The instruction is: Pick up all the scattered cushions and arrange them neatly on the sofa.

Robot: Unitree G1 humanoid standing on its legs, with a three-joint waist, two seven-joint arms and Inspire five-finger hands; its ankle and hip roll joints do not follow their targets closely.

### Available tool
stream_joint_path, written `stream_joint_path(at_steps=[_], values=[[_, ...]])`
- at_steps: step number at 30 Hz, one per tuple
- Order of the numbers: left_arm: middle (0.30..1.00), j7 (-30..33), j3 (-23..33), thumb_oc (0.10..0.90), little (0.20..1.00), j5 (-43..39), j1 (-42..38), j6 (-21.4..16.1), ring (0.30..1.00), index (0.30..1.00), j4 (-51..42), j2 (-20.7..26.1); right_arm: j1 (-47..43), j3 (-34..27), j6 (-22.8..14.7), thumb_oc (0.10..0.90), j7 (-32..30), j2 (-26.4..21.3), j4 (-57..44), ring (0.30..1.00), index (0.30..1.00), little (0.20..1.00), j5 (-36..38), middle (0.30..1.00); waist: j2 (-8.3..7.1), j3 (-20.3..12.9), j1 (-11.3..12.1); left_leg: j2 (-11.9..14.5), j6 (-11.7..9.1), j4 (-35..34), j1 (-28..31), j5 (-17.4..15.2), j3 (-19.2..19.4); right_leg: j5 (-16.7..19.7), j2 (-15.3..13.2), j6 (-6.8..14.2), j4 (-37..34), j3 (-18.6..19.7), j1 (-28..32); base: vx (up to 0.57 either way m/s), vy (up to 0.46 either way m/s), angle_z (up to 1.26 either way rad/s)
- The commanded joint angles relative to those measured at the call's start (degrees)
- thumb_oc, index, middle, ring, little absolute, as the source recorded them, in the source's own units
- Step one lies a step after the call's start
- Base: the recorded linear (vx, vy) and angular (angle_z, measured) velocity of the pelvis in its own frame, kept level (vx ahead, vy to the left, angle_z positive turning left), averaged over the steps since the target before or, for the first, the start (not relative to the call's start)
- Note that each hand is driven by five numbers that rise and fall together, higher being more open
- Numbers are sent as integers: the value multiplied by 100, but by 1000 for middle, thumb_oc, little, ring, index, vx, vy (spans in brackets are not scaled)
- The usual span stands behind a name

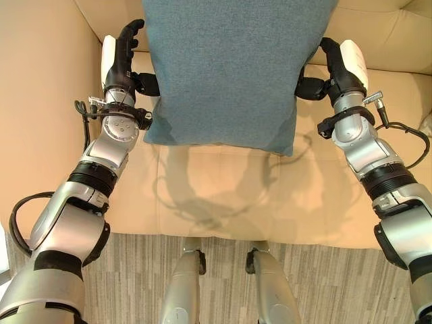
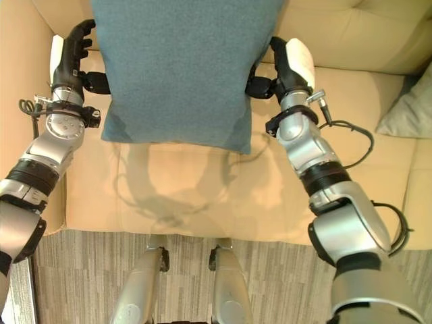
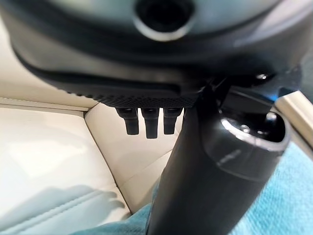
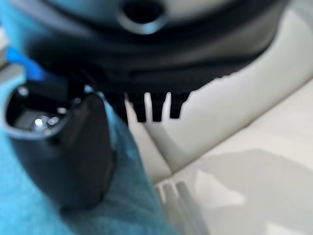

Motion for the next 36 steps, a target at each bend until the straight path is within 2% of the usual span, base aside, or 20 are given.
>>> stream_joint_path(at_steps=[1, 3, 4, 8, 11, 14, 17, 18, 19, 21, 22, 24, 29, 31, 32, 35, 36], values=[[900, -148, 323, 800, 900, -176, -12, -709, 900, 900, -556, -74, -43, -160, -560, 800, -193, -44, -480, 900, 900, 900, 87, 900, -43, -928, 70, 97, -414, 23, -132, -776, 25, -1130, -131, 280, 988, 109, -353, 0, 0, 0], [900, -181, 341, 800, 900, -186, 19, -714, 900, 900, -605, -14, 20, -239, -554, 800, -182, -96, -513, 900, 900, 900, 145, 900, -47, -933, 67, 99, -417, 23, -129, -780, 27, -1130, -133, 281, 985, 107, -343, -2, 1, -4], [900, -227, 415, 800, 900, -7, 174, -669, 900, 900, -791, 387, 317, -607, -593, 800, -173, -358, -745, 900, 900, 900, 358, 900, -48, -944, 42, 95, -422, 23, -94, -807, 40, -1125, -136, 285, 977, 106, -296, 0, 0, 0], [900, -259, 520, 800, 900, 247, 391, -608, 900, 900, -910, 681, 681, -938, -644, 800, -173, -557, -981, 900, 900, 900, 405, 900, -46, -967, 32, 101, -421, 23, -72, -806, 64, -1100, -143, 290, 954, 95, -269, 0, 0, 0], [900, -216, 849, 800, 900, 841, 824, -475, 900, 900, -981, 1144, 1281, -1446, -755, 800, -137, -848, -1229, 900, 900, 900, 401, 900, -52, -1005, 14, 121, -419, 23, -6, -843, 88, -1101, -155, 297, 919, 91, -205, 0, 0, 0], [900, -174, 1248, 800, 900, 1023, 1316, -417, 900, 900, -1046, 1282, 1764, -1802, -782, 800, -116, -928, -1435, 900, 900, 900, 327, 900, -52, -1036, 7, 132, -421, 23, 76, -891, 105, -1128, -160, 299, 901, 96, -132, 18, 1, -2], [900, -138, 1570, 800, 900, 798, 1653, -473, 900, 900, -1191, 1191, 2004, -2014, -761, 800, -121, -867, -1532, 900, 900, 900, 388, 900, -52, -1073, 7, 137, -413, 23, 68, -883, 114, -1086, -158, 298, 863, 102, -122, 15, -2, -1], [900, -168, 1958, 800, 900, 2, 2038, -674, 900, 900, -1426, 868, 2230, -2235, -758, 800, -111, -637, -1634, 900, 900, 900, 664, 900, -63, -1067, 13, 136, -410, 23, 130, -931, 130, -1125, -164, 286, 861, 99, -57, 0, 0, 0], [900, -196, 2089, 800, 900, -383, 2202, -783, 900, 900, -1560, 679, 2302, -2350, -801, 800, -118, -471, -1669, 900, 900, 900, 893, 900, -57, -1078, 8, 134, -402, 23, 113, -913, 128, -1099, -163, 279, 840, 96, -59, 45, -9, 3], [900, -279, 2217, 800, 900, -979, 2355, -909, 900, 900, -1723, 295, 2346, -2505, -937, 800, -129, -113, -1665, 900, 900, 900, 1418, 900, -55, -1067, 12, 131, -400, 23, 154, -955, 138, -1147, -164, 270, 840, 90, -21, 18, 3, 4], [900, -282, 2219, 800, 900, -983, 2357, -909, 900, 900, -1727, 297, 2347, -2506, -937, 800, -127, -114, -1667, 900, 900, 900, 1421, 900, -52, -1072, 12, 132, -397, 23, 133, -928, 136, -1116, -162, 269, 829, 90, -37, 17, -5, 4], [900, -255, 2251, 800, 900, -1648, 2442, -1016, 900, 900, -1964, -428, 2288, -2653, -1159, 800, -180, 599, -1694, 900, 900, 900, 2167, 900, -74, -1045, 21, 122, -408, 23, 130, -964, 137, -1173, -154, 255, 835, 87, -32, 0, 0, 0], [900, -191, 1854, 800, 900, -1923, 2018, -1020, 900, 900, -1875, -1181, 1794, -2350, -1291, 800, -142, 1392, -1535, 900, 900, 900, 2842, 900, -116, -930, 36, 133, -439, 23, -12, -913, 116, -1181, -142, 244, 894, 67, -200, 0, 0, 0], [900, -148, 1597, 800, 900, -1837, 1651, -955, 900, 900, -1649, -1252, 1494, -2115, -1278, 800, -94, 1629, -1324, 900, 900, 900, 3015, 900, -133, -877, 49, 150, -448, 23, -112, -873, 109, -1167, -137, 250, 923, 62, -317, 1, -1, 2], [900, -128, 1312, 800, 900, -1702, 1193, -880, 900, 900, -1343, -1292, 1132, -1820, -1240, 800, -52, 1810, -1067, 900, 900, 900, 3107, 900, -140, -813, 51, 160, -448, 23, -210, -838, 106, -1148, -126, 255, 959, 72, -446, -4, 3, 4], [900, -170, 1012, 800, 900, -1544, 799, -790, 900, 900, -1097, -1345, 823, -1476, -1153, 800, 29, 1997, -860, 900, 900, 900, 3077, 900, -145, -753, 43, 173, -448, 23, -289, -804, 117, -1125, -117, 264, 966, 70, -532, -1, 3, 1], [538, -206, 931, 558, 538, -1511, 686, -776, 538, 538, -1049, -1357, 736, -1357, -1126, 800, 73, 2033, -821, 900, 900, 900, 3049, 900, -150, -735, 41, 174, -448, 23, -306, -795, 120, -1116, -112, 266, 962, 74, -545, 0, 0, 0]])
